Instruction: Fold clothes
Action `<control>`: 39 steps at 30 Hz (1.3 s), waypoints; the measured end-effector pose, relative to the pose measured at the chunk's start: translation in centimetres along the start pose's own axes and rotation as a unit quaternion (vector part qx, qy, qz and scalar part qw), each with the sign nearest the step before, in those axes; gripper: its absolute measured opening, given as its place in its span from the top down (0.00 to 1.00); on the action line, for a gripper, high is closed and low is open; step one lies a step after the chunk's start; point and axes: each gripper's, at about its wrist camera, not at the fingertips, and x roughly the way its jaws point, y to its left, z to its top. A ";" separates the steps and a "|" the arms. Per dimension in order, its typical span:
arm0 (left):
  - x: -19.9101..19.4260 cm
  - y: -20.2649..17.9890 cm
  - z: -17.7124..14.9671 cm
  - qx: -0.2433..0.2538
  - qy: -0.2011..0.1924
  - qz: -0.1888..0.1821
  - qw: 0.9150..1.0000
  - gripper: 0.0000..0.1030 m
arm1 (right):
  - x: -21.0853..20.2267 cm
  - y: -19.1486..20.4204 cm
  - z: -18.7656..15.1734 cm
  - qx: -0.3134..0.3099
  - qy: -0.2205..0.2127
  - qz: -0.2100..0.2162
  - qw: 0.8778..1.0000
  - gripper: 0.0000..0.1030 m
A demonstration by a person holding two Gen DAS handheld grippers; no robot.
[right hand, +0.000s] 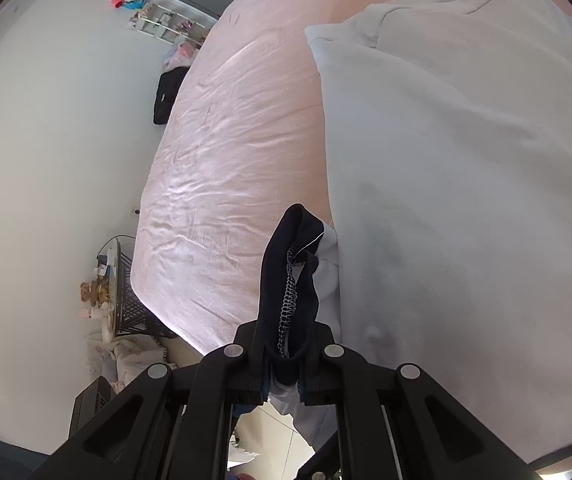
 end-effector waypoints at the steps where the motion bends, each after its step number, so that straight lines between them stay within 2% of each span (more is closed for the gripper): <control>1: 0.3 0.3 0.1 -0.010 0.005 -0.010 1.000 0.33 | -0.1 0.0 0.0 0.001 -0.002 0.009 1.000 0.93; 4: 0.8 1.8 0.1 -0.061 0.023 -0.054 0.996 0.45 | -0.4 0.1 0.2 0.000 -0.011 0.029 1.000 0.93; 7: 0.8 3.4 -0.4 -0.115 0.027 -0.107 0.987 0.52 | -0.8 0.5 0.4 -0.007 -0.018 0.034 0.999 0.93; 10: 0.4 4.2 -0.9 -0.132 0.018 -0.125 0.983 0.64 | -0.9 0.9 0.7 -0.008 -0.021 0.038 0.999 0.93; 12: 0.4 4.5 -1.1 -0.147 0.015 -0.136 0.980 0.78 | -0.7 1.2 0.7 -0.008 -0.019 0.039 0.999 0.93; 15: 0.1 4.6 -1.4 -0.159 0.006 -0.130 0.979 0.85 | -0.5 1.7 0.6 -0.015 -0.018 0.033 0.999 0.93; 19: -0.6 3.9 -1.2 -0.145 0.010 -0.105 0.984 0.85 | -0.3 2.1 0.6 -0.023 -0.020 0.022 0.999 0.93; 21: -0.7 4.1 -0.9 -0.157 0.017 -0.107 0.982 0.85 | -0.2 2.2 0.6 -0.024 -0.018 0.023 0.999 0.93; 28: -0.1 6.0 -0.2 -0.224 0.006 -0.151 0.963 0.84 | -0.3 2.8 0.5 -0.038 -0.010 0.031 0.999 0.93; 32: 0.2 6.4 -0.8 -0.267 -0.001 -0.179 0.947 0.84 | -0.2 2.8 0.2 -0.043 -0.006 0.028 0.999 0.93; 37: -0.3 4.6 -0.2 -0.252 -0.020 -0.156 0.955 0.84 | 0.0 2.0 0.3 -0.028 -0.004 0.026 0.999 0.93; 39: 0.1 4.5 0.2 -0.263 -0.031 -0.143 0.954 0.84 | 0.0 1.9 0.3 -0.023 -0.006 0.026 0.999 0.93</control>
